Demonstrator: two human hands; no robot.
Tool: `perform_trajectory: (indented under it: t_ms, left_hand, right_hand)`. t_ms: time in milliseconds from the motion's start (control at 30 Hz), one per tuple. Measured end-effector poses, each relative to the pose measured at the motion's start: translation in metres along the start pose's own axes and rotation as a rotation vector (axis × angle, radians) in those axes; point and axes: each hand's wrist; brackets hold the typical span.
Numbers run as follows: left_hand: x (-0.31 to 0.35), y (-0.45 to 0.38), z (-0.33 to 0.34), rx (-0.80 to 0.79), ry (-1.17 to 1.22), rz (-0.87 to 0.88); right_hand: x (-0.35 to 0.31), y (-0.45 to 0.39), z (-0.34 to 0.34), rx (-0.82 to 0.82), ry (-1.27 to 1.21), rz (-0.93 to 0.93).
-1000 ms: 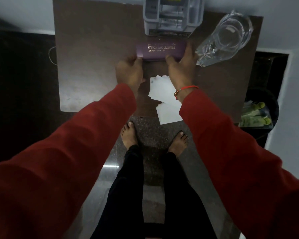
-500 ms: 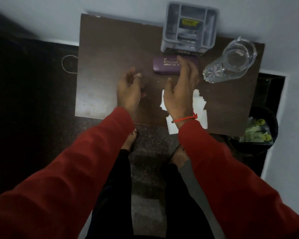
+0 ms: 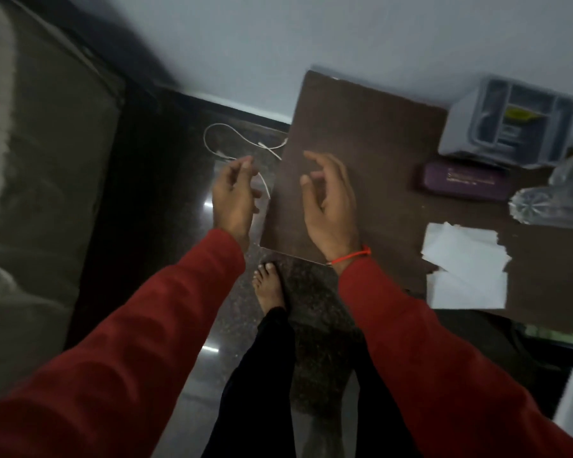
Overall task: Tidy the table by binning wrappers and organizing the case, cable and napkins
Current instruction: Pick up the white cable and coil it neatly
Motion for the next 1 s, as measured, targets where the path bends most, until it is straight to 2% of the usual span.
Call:
perform_trajectory:
  t_ms: [167, 333, 500, 600, 767, 867, 1000]
  left_hand:
    - [-0.036, -0.061, -0.022, -0.049, -0.097, -0.023]
    - [-0.111, -0.13, -0.027, -0.188, -0.216, -0.077]
    - [-0.193, -0.182, -0.009, -0.31, -0.344, -0.118]
    - [-0.225, -0.197, 0.019, -0.388, -0.337, -0.133]
    - [-0.259, -0.194, 0.056, -0.556, -0.277, -0.215]
    - [-0.272, -0.185, 0.06, -0.605, -0.279, -0.219]
    - [-0.242, -0.17, 0.054, -0.517, -0.339, -0.213]
  right_hand:
    - [-0.012, -0.035, 0.032, 0.028, 0.024, -0.047]
    - [0.016, -0.058, 0.048, 0.032, -0.009, -0.02]
    - [0.042, -0.067, 0.051, -0.019, -0.087, -0.02]
    - [0.047, -0.069, 0.055, -0.024, -0.165, -0.037]
    - [0.048, -0.07, 0.055, -0.031, -0.152, -0.053]
    - [0.046, -0.07, 0.055, -0.016, -0.12, -0.025]
    - [0.041, -0.068, 0.055, 0.004, -0.088, -0.018]
Point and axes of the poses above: each hand's wrist, its own y-axis away from the middle knuckle, its own z-axis out of the palm, x = y × z, and after that the axes turned 14 degrees about z, right-handed
